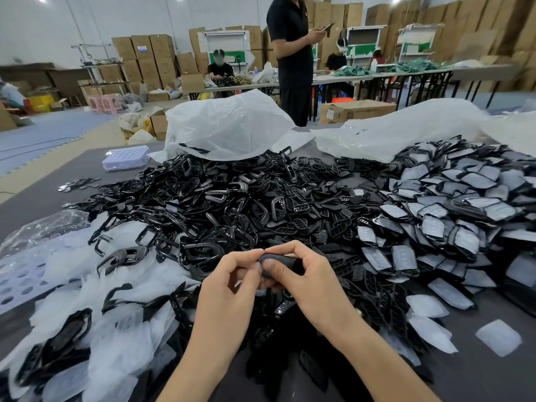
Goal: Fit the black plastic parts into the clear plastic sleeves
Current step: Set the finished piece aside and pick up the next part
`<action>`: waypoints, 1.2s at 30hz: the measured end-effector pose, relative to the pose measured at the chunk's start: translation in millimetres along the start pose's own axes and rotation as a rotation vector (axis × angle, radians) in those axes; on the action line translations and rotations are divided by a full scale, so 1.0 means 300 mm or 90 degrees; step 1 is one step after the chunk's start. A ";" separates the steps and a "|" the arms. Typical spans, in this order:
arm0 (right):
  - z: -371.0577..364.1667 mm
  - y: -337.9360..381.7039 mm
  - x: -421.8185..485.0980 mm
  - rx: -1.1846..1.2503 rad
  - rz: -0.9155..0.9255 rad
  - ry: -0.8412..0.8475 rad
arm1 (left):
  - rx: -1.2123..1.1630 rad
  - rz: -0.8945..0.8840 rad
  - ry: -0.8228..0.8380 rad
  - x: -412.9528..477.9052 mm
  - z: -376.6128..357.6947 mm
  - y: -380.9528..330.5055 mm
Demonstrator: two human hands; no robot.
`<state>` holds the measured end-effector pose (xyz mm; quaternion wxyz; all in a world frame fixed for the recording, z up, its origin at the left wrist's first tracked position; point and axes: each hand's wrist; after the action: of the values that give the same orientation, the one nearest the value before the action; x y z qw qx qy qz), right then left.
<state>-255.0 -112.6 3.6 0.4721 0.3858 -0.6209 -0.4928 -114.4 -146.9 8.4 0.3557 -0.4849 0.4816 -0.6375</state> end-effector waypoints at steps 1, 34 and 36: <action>0.001 0.000 -0.002 -0.010 0.004 0.001 | 0.005 -0.004 0.003 -0.003 -0.001 -0.002; -0.009 0.007 -0.009 0.021 -0.006 0.028 | 0.215 -0.104 0.010 -0.008 0.009 0.021; -0.004 0.008 -0.008 0.019 -0.007 0.020 | 0.220 -0.126 0.019 -0.011 0.010 0.016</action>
<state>-253.3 -110.2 5.5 0.4733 0.4036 -0.6188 -0.4797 -110.6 -146.0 3.1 0.3625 -0.4519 0.3201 -0.7496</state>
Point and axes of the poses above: each hand's wrist, its own x-axis towards the middle knuckle, its own z-axis out of the back of the hand, y = z × x
